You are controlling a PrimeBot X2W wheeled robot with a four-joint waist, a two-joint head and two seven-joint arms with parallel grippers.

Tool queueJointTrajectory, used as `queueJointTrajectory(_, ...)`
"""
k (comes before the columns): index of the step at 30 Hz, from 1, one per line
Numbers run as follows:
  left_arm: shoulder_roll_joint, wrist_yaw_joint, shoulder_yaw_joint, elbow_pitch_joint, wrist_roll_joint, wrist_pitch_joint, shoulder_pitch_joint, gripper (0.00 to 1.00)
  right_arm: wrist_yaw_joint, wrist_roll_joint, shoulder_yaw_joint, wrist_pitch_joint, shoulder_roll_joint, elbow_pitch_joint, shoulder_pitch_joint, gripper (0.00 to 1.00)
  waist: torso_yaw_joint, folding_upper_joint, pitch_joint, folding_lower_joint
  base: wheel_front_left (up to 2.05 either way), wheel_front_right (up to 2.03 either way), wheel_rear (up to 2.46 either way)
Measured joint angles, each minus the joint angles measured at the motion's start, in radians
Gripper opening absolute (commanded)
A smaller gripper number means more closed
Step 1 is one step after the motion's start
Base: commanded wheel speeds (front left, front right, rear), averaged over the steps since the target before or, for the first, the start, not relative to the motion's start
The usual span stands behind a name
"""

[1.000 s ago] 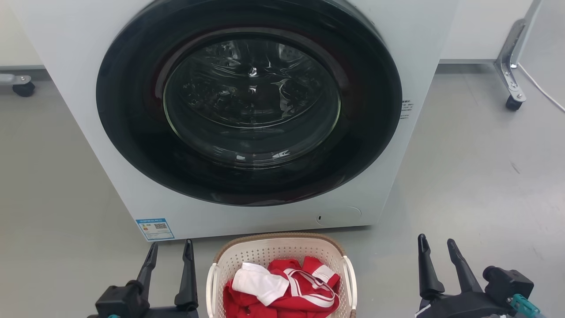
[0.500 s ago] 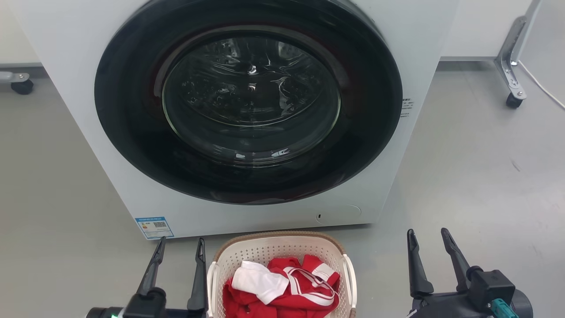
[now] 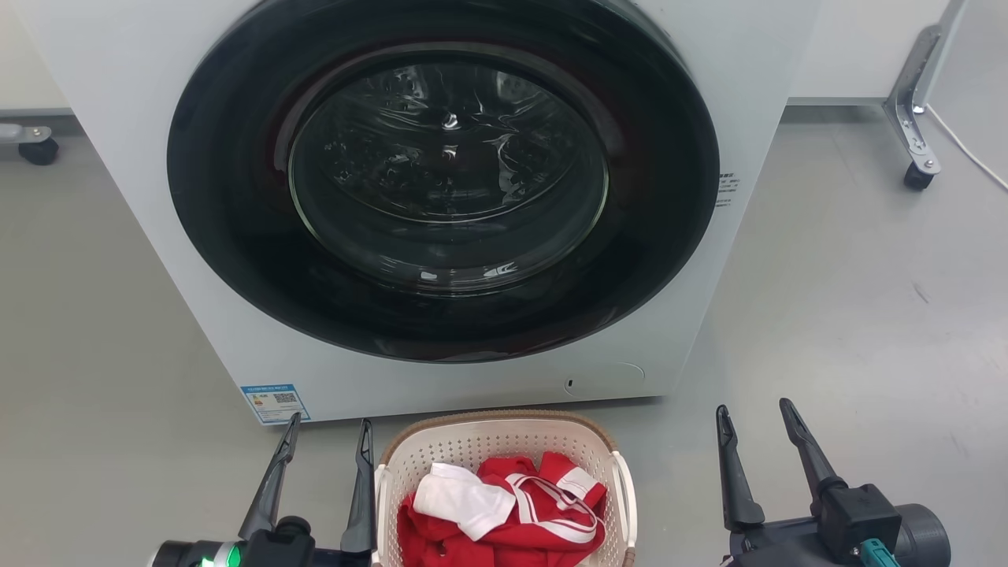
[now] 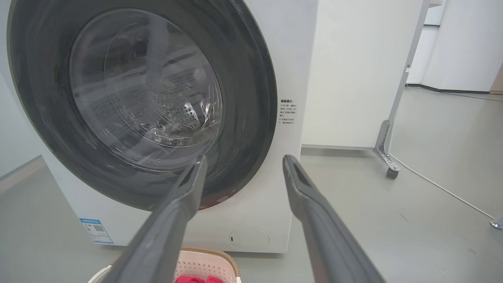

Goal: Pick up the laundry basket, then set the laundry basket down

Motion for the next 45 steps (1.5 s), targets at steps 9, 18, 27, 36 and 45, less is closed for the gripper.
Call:
queueJointTrajectory(9,-0.002,0.000,0.004,0.000,-0.001,0.000,0.003,1.00,0.000,-0.005,-0.003,0.000,0.000,-0.005,0.000,1.00,0.000,0.0000,0.001,0.0000,0.00,0.00,0.00)
queueJointTrajectory(18,-0.003,0.000,0.006,0.000,0.002,0.000,0.003,1.00,0.000,-0.008,-0.008,0.000,0.000,-0.011,0.001,1.00,-0.001,0.0000,0.005,0.0000,0.00,0.00,0.00)
queueJointTrajectory(27,-0.004,0.000,0.006,0.000,0.008,0.000,0.003,1.00,0.002,-0.008,-0.014,0.000,0.001,-0.014,0.001,1.00,0.000,0.0000,0.014,0.0000,0.00,0.00,0.00)
queueJointTrajectory(36,-0.005,0.000,0.008,-0.007,0.008,0.000,0.006,1.00,0.006,-0.008,-0.025,0.000,0.002,-0.025,-0.001,1.00,-0.001,0.0000,0.059,0.0000,0.00,0.00,0.00)
queueJointTrajectory(45,-0.007,-0.001,0.002,0.016,-0.003,0.000,-0.072,1.00,0.024,-0.008,-0.048,-0.001,0.003,-0.019,-0.076,1.00,0.000,0.0001,0.143,0.0001,0.00,0.00,0.00)
